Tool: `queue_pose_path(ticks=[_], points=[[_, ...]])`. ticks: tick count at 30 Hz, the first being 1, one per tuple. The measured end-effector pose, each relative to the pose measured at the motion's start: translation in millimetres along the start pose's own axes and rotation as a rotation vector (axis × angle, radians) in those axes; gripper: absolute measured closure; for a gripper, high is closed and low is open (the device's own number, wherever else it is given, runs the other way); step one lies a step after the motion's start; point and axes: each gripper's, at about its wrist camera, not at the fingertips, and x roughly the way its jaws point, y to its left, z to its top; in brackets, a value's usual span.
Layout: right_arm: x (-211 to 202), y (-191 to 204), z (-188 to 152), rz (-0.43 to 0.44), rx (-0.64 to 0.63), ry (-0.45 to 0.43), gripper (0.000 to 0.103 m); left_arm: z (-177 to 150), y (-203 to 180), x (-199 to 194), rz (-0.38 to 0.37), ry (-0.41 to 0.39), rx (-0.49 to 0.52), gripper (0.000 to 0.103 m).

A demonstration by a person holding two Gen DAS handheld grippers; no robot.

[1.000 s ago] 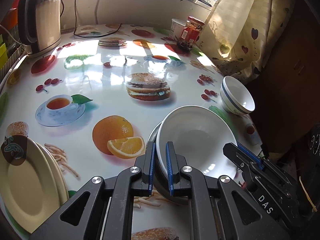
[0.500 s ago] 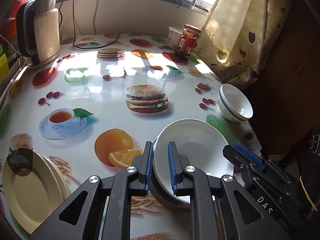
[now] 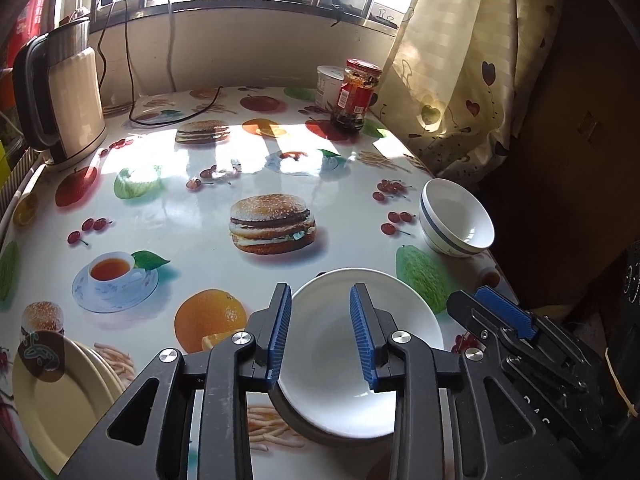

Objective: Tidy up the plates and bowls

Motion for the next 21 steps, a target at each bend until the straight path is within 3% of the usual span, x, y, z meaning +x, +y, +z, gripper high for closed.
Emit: queue_pose_path(ticks=[21], points=[[-11.0,-62.4,37.2,-0.13,0.051,-0.075,0.06,42.5,-46.2,23.5,-0.037,-0.016,0.042,0.069]])
